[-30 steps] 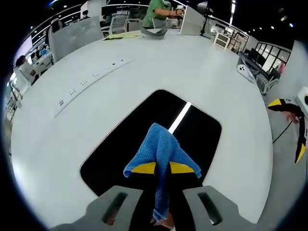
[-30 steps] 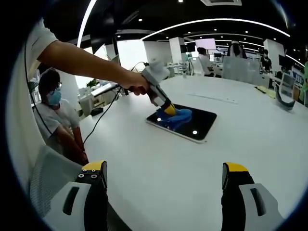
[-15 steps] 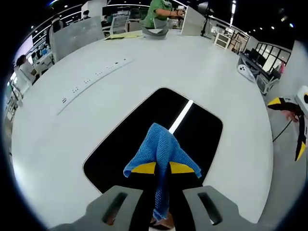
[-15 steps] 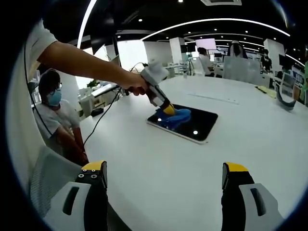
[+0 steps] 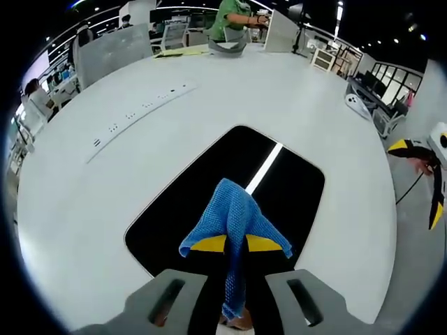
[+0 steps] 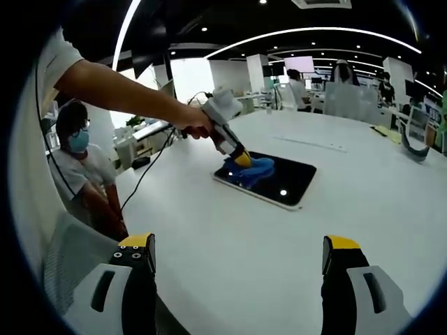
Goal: Wipe the mirror surface with the cleaning cloth until all visible marks leave the cleaned area.
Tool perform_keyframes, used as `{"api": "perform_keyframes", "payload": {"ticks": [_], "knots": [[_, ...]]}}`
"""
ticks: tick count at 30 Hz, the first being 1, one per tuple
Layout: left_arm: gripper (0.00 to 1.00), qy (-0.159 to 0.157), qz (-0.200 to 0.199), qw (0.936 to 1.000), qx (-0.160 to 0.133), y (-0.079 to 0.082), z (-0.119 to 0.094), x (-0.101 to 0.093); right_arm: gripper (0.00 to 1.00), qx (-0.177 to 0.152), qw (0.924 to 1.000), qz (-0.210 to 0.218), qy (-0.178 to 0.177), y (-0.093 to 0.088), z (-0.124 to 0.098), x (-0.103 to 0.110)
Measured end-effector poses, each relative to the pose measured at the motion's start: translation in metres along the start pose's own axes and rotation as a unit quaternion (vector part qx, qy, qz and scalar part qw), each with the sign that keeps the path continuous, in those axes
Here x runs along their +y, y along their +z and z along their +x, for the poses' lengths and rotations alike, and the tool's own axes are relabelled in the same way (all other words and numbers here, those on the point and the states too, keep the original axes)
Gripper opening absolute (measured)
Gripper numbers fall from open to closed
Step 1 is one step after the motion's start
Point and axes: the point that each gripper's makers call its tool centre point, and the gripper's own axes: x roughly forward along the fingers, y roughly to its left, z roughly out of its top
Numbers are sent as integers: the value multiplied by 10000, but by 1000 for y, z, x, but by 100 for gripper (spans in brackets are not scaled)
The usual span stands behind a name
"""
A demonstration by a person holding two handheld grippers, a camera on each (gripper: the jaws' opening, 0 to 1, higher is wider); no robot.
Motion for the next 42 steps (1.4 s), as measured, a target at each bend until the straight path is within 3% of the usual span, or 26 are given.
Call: {"api": "perform_keyframes", "payload": {"ticks": [42], "knots": [[6,145,8,9998,97,-26,-22,21,100,9,10000,-40,-5,1,0,8]]}}
